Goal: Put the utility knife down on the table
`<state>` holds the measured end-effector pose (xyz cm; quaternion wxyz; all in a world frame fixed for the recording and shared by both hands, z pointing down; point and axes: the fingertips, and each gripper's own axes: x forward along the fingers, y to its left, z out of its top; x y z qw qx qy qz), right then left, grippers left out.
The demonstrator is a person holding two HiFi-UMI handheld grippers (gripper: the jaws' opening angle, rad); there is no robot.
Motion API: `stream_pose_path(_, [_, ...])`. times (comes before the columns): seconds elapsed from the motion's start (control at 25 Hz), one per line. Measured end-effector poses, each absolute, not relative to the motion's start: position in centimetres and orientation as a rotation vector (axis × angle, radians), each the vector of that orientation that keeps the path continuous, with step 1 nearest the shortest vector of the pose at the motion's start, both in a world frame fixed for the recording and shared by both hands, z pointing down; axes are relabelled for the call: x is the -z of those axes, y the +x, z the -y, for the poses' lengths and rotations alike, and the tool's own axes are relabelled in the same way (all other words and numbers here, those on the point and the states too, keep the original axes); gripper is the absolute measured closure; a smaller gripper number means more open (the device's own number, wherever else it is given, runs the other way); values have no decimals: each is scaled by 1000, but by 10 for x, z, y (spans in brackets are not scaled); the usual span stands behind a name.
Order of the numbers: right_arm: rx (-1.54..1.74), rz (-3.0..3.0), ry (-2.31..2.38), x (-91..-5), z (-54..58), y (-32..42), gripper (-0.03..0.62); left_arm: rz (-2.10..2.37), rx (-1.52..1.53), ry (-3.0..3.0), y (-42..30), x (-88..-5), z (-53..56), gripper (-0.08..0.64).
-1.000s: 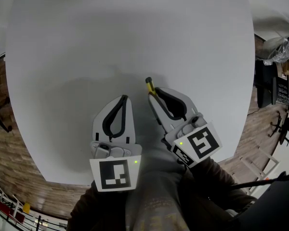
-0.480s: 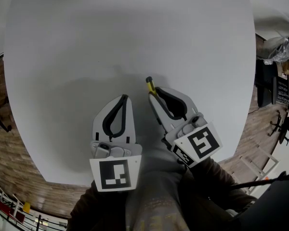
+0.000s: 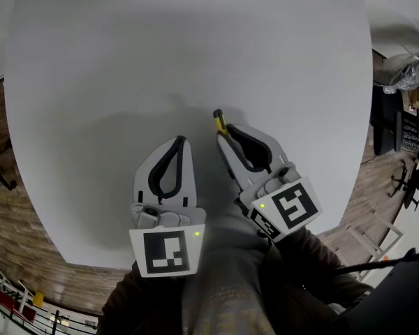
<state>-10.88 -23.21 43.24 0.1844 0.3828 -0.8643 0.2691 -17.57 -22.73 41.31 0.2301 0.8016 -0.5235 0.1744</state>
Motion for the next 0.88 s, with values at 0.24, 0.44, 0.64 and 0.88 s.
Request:
stream_pose_path(0.24, [-751,2430,1082,-435,231,-108,529,1441,-474,2209,-175,-414,226,558])
stream_pose_path(0.44, [-747,2429,1083,-435,232,-109,529,1448,-464,2206,-176,-414,227,558])
stream_pose_path(0.64, [-743,2427,1086,-434,233,-108,528,1446,-468,2204,-176,-413,228,558])
stream_pose_path(0.88, [-755,2421,1058,-437,232,-110,504,1444,-468,2206,-175,-413,229,558])
